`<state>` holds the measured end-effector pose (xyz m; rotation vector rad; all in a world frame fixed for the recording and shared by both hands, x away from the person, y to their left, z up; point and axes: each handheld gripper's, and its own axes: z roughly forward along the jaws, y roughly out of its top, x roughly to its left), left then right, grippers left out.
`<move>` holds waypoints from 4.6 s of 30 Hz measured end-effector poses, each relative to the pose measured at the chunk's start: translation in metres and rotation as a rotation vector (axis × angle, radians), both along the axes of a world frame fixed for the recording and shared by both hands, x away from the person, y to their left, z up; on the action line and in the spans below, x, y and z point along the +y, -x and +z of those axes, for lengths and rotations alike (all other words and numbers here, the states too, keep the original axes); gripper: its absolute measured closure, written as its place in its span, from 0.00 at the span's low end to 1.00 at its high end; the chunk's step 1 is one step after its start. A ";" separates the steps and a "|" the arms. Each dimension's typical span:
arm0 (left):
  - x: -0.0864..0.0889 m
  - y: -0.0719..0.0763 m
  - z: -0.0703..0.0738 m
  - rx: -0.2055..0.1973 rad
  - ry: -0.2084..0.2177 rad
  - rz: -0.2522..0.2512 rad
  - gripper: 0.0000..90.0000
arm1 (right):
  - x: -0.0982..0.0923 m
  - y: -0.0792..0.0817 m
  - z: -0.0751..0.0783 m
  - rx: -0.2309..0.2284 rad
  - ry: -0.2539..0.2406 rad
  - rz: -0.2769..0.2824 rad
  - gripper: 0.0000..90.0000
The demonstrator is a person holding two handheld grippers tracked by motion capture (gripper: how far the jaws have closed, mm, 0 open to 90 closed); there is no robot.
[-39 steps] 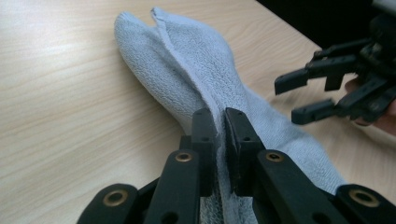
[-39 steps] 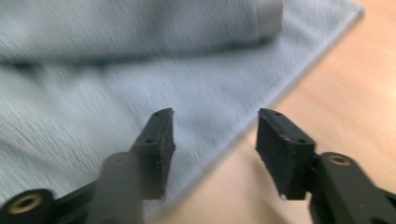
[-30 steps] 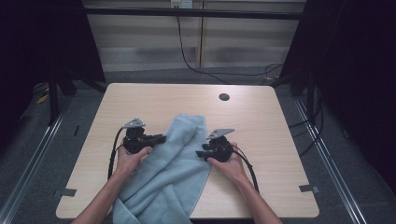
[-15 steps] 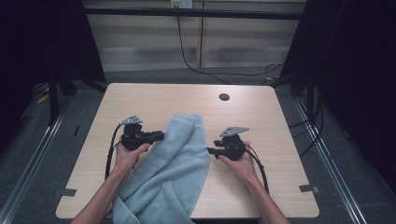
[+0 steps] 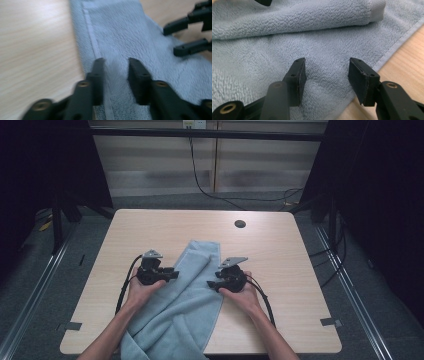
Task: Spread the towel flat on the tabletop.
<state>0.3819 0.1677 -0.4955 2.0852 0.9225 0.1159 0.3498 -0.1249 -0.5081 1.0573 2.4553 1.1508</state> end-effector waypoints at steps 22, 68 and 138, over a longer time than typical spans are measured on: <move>0.098 -0.023 0.031 -0.091 0.204 0.248 0.96 | -0.074 0.006 0.006 0.009 0.095 -0.132 0.55; 0.063 -0.020 0.000 -0.025 0.061 0.225 0.63 | -0.072 -0.033 0.003 0.021 0.074 -0.221 0.57; 0.086 0.105 0.022 -0.043 0.134 -0.051 0.67 | -0.101 0.110 0.016 0.064 0.038 -0.098 0.50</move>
